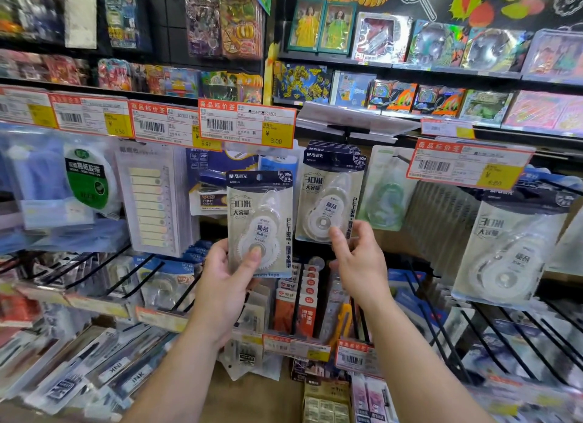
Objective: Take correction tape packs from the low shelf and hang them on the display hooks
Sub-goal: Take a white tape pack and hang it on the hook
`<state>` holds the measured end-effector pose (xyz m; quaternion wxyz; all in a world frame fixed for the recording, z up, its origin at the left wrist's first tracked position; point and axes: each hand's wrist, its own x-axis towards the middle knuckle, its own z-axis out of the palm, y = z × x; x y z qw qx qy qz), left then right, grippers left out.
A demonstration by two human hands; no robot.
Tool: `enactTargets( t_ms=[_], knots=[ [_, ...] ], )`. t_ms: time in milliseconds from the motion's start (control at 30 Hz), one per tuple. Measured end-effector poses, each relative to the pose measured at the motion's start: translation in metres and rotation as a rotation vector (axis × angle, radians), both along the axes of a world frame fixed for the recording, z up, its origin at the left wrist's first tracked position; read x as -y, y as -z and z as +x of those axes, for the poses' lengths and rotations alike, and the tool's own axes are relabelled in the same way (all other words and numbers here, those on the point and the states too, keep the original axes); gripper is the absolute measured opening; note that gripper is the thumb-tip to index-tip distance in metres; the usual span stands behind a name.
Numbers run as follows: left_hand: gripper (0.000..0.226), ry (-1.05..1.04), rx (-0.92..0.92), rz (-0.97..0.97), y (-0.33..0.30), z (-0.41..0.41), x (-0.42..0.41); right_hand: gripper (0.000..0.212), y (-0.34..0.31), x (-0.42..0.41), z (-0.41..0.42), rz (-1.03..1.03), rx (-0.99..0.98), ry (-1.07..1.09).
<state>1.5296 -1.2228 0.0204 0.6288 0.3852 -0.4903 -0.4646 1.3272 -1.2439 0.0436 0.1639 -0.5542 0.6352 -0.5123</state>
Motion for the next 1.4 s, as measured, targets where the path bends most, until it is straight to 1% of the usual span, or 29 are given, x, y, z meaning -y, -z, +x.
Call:
enactTargets(
  t_ms=[100, 200, 267, 367, 500, 533, 633, 700, 833, 967, 1033, 1067, 1133, 1200, 1300, 1400],
  knots=[
    [0.044, -0.004, 0.002, 0.011, 0.000, -0.002, 0.004, 0.055, 0.001, 0.010, -0.002, 0.005, 0.001, 0.013],
    [0.051, -0.002, 0.003, 0.019, 0.000, -0.004, 0.008, 0.056, 0.001, 0.019, -0.005, -0.002, 0.009, 0.013],
    [0.053, -0.001, 0.007, 0.017, 0.001, -0.005, 0.009, 0.051, 0.001, 0.021, -0.005, -0.014, 0.016, 0.001],
    [0.051, 0.003, 0.010, 0.014, 0.001, -0.008, 0.010, 0.035, -0.002, 0.023, -0.007, -0.036, 0.021, -0.009],
    [0.045, 0.019, 0.007, 0.015, -0.001, -0.012, 0.008, 0.032, -0.007, 0.025, -0.007, -0.025, 0.007, -0.015],
    [0.045, 0.023, 0.007, 0.015, -0.002, -0.012, 0.008, 0.034, -0.007, 0.026, -0.006, -0.020, 0.006, -0.014],
    [0.045, 0.030, -0.002, 0.014, -0.002, -0.013, 0.006, 0.054, -0.007, 0.030, -0.005, 0.003, 0.018, -0.005],
    [0.044, 0.034, -0.013, 0.012, -0.003, -0.012, 0.005, 0.059, -0.007, 0.032, -0.005, 0.002, 0.036, -0.001],
    [0.047, 0.039, -0.018, 0.010, -0.004, -0.009, 0.002, 0.061, -0.006, 0.032, -0.006, 0.042, 0.031, 0.034],
    [0.046, 0.042, -0.015, 0.007, -0.006, -0.008, -0.004, 0.058, -0.006, 0.016, -0.008, 0.017, -0.020, 0.123],
    [0.046, 0.043, -0.016, 0.003, -0.007, -0.007, -0.008, 0.052, -0.011, -0.001, -0.006, -0.018, -0.027, 0.146],
    [0.046, 0.048, -0.018, -0.002, -0.009, -0.007, -0.009, 0.047, -0.013, -0.011, -0.003, -0.050, -0.011, 0.121],
    [0.044, 0.066, -0.023, -0.014, -0.012, -0.009, -0.014, 0.032, -0.017, -0.032, 0.006, -0.096, 0.011, 0.011],
    [0.042, 0.080, -0.027, -0.033, -0.017, -0.012, -0.020, 0.020, -0.018, -0.053, 0.018, -0.103, -0.021, -0.127],
    [0.039, 0.085, -0.006, -0.068, -0.021, -0.018, -0.028, 0.014, -0.015, -0.075, 0.034, -0.092, -0.098, -0.230],
    [0.031, 0.091, 0.029, -0.088, -0.025, -0.025, -0.035, 0.013, -0.013, -0.082, 0.037, -0.116, -0.107, -0.201]
  ],
)
